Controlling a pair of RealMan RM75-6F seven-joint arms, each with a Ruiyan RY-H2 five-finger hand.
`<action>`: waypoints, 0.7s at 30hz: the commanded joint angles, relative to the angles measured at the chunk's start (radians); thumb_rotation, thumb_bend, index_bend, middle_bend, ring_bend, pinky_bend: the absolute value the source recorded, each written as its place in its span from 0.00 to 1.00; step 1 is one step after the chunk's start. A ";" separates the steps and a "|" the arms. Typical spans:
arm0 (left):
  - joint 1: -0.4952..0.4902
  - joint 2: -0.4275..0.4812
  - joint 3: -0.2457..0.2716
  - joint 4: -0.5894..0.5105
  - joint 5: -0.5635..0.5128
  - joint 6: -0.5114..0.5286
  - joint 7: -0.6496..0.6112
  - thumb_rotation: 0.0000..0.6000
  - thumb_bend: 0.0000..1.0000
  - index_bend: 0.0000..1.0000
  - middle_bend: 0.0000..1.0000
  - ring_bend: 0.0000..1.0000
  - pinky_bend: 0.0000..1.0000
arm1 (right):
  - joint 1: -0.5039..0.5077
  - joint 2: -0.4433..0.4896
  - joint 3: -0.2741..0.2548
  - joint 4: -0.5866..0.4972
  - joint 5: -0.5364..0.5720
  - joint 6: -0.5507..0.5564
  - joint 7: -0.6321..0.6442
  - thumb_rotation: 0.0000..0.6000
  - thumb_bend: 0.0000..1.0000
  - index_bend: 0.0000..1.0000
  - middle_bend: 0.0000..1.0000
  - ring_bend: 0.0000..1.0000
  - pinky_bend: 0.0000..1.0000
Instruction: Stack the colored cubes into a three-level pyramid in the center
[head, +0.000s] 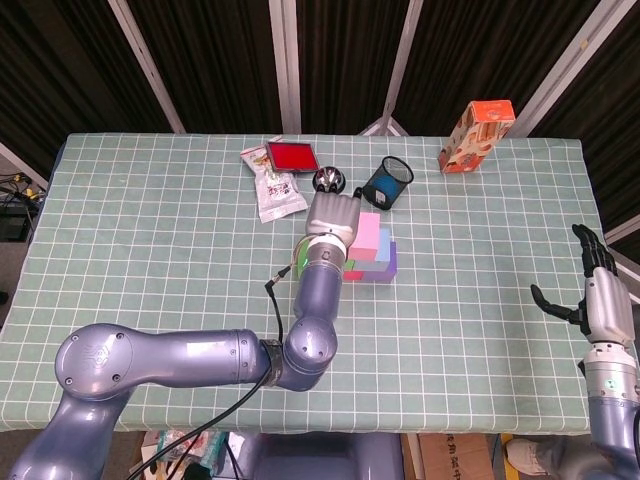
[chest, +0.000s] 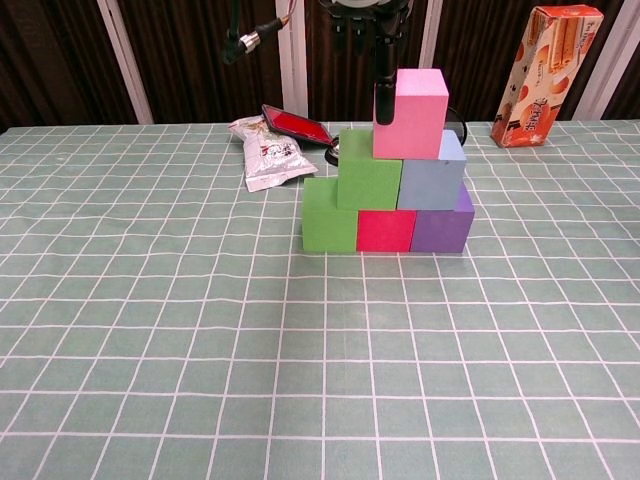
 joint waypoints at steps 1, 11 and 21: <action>0.000 0.001 0.000 0.000 0.000 0.000 0.000 1.00 0.20 0.00 0.28 0.07 0.10 | 0.000 0.000 0.000 0.000 0.000 0.000 0.000 1.00 0.30 0.00 0.00 0.00 0.00; 0.002 0.008 -0.001 -0.007 0.000 0.004 -0.005 1.00 0.20 0.00 0.28 0.07 0.10 | 0.001 0.000 0.000 0.001 0.000 -0.002 0.000 1.00 0.31 0.00 0.00 0.00 0.00; 0.007 0.014 0.004 -0.015 0.002 0.008 -0.011 1.00 0.20 0.00 0.26 0.07 0.10 | 0.000 0.000 -0.001 -0.002 -0.002 0.000 -0.001 1.00 0.30 0.00 0.00 0.00 0.00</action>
